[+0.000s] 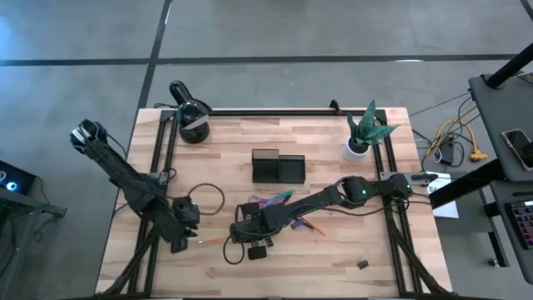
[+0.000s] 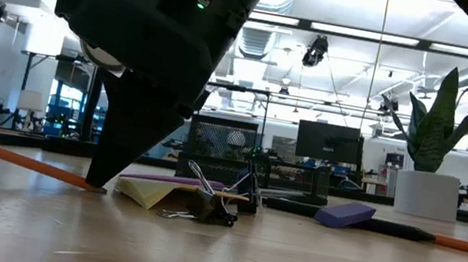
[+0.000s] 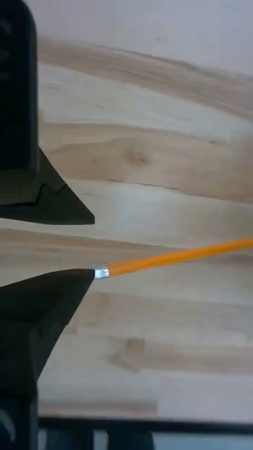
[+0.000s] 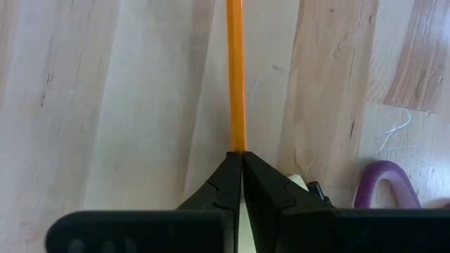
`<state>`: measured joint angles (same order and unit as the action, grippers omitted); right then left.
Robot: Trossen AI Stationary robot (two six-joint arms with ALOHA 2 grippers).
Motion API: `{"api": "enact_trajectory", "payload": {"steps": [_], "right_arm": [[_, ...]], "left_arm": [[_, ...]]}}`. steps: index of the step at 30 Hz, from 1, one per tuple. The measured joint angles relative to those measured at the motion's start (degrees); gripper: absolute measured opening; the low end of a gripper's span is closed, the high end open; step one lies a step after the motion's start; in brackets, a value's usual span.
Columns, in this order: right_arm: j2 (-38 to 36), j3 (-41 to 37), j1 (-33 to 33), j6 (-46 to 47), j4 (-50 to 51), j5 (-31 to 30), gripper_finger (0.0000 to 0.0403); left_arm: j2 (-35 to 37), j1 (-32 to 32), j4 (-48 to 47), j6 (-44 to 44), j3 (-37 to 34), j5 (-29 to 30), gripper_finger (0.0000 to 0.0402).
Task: Pick and place office supplies into organizer
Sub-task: Put the left orange pencil into the black desk organizer
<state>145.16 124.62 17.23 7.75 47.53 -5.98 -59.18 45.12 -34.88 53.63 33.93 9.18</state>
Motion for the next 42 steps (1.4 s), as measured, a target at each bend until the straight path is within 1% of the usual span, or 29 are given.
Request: {"api": "enact_trajectory", "payload": {"steps": [4, 8, 13, 16, 19, 28, 35, 42], "right_arm": [[0.02, 0.0, 0.0, 0.01, 0.0, -0.04, 0.0009], [0.04, 0.0, 0.0, 0.04, -0.02, -0.04, 0.0009], [0.04, -0.02, 0.0, 0.14, -0.06, -0.07, 0.0009], [0.04, -0.02, 0.0, 0.2, -0.18, -0.09, 0.0009], [0.07, -0.02, 0.0, 0.2, -0.2, -0.15, 0.0009], [0.07, -0.02, 0.0, 0.2, -0.22, -0.15, 0.0009], [0.07, -0.03, 0.0, 0.2, -0.27, -0.15, 0.0009], [0.07, -0.04, -0.02, 0.2, -0.42, -0.14, 0.0009]], "left_arm": [[-5.94, 1.31, 0.11, -1.26, 1.79, 0.37, 0.0095], [-10.16, 4.86, 1.01, -0.94, 3.24, 0.69, 0.0095], [-13.78, 9.09, 1.44, 3.04, 5.31, 5.72, 0.0095], [-15.04, 9.73, 1.41, 5.76, 5.6, 7.79, 0.0095], [-15.82, 9.73, 1.43, 6.06, 5.71, 8.33, 0.0095], [-17.37, 9.73, 1.85, 6.03, 5.53, 8.43, 0.0095], [-18.61, 9.73, 5.18, 5.83, 3.93, 8.48, 0.0095], [-19.11, 9.69, 5.49, 5.93, 3.72, 9.83, 0.0095]]}}
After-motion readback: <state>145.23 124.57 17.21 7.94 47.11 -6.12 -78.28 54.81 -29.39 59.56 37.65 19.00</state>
